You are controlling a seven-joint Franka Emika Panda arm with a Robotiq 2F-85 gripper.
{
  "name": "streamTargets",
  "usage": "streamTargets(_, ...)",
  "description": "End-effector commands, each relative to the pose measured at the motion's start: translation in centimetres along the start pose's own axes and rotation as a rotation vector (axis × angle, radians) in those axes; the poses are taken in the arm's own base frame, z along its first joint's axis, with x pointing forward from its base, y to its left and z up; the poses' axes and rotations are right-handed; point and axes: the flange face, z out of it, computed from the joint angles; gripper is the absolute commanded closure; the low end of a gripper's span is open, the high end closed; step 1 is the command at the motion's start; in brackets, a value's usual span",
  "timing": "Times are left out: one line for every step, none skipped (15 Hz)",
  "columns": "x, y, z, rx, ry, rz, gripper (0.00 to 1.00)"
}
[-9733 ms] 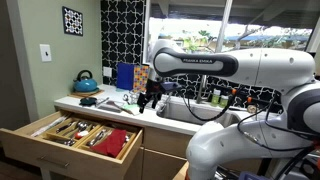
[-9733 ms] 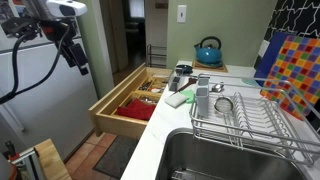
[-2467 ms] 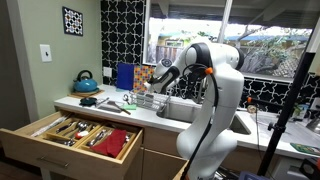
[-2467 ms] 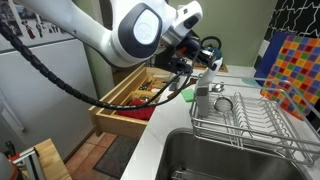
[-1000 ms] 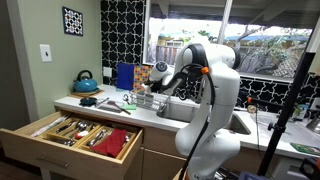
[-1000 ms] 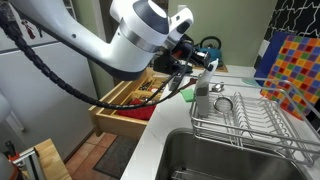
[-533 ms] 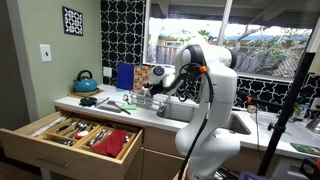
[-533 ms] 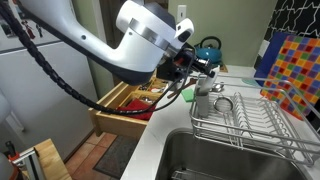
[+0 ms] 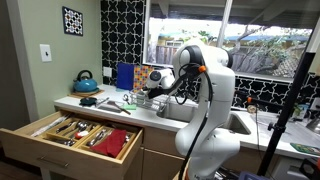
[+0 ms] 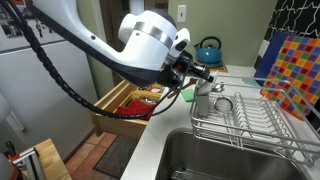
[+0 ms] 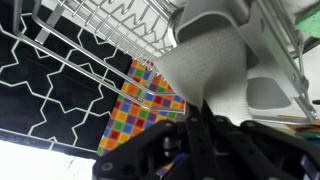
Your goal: Pick up the white sponge and put it in the right utensil drying holder in the dishes drying rack
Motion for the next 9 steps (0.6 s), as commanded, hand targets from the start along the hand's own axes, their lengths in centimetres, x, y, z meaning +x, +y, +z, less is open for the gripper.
streamTargets(-1.48,-0.73,0.63,-0.044,-0.024,0.010,0.96)
streamTargets(-1.71,-0.67,0.66,-0.061,-0.033,0.019,0.96)
streamTargets(-1.88,-0.61,0.70,-0.082,-0.041,0.024,0.96)
streamTargets(-2.08,-0.53,0.74,-0.092,-0.052,0.035,0.96)
streamTargets(-2.05,-0.47,0.76,-0.103,-0.054,0.046,0.96)
streamTargets(-2.02,-0.49,0.73,-0.105,-0.057,0.056,0.96)
streamTargets(-1.94,-0.58,0.65,-0.106,-0.058,0.069,0.96)
streamTargets(-1.90,-0.70,0.59,-0.109,-0.060,0.079,0.96)
streamTargets(-1.83,-0.82,0.52,-0.111,-0.062,0.089,0.96)
